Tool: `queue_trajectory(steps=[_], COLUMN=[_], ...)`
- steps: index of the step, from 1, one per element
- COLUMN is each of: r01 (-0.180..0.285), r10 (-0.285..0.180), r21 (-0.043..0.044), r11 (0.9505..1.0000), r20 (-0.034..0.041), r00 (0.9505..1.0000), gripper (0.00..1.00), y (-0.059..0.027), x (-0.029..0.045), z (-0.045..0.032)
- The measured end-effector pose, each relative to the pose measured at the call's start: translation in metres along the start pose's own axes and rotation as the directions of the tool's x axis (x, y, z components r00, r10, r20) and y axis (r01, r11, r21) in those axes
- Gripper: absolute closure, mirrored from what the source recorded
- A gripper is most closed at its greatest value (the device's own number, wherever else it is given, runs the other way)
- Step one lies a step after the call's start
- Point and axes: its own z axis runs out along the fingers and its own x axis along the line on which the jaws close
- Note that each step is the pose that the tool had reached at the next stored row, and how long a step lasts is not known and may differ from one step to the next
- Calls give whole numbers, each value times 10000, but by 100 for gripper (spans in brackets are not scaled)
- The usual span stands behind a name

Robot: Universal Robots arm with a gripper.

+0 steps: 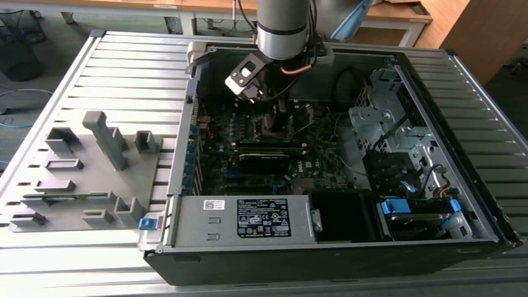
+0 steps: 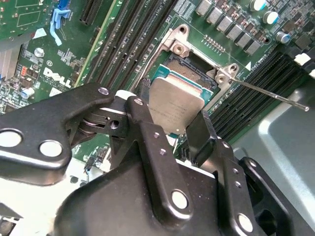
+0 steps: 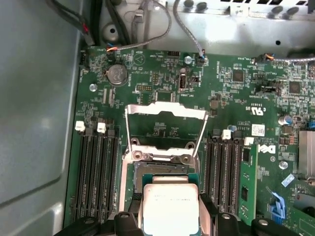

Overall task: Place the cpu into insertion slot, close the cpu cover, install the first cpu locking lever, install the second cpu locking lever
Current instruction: 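Place the cpu into insertion slot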

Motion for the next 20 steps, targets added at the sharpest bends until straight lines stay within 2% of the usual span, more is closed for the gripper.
queue_trajectory(steps=[2, 16, 20], r01=[-204, -248, -458], r10=[204, 248, 458], r21=[4, 3, 6], r11=[9998, 9997, 9990], r20=[18, 21, 38], r00=[9998, 9997, 9989], gripper=[46, 46, 46], y=[-1, 2, 1], x=[-1, -1, -1], z=[1, 2, 12])
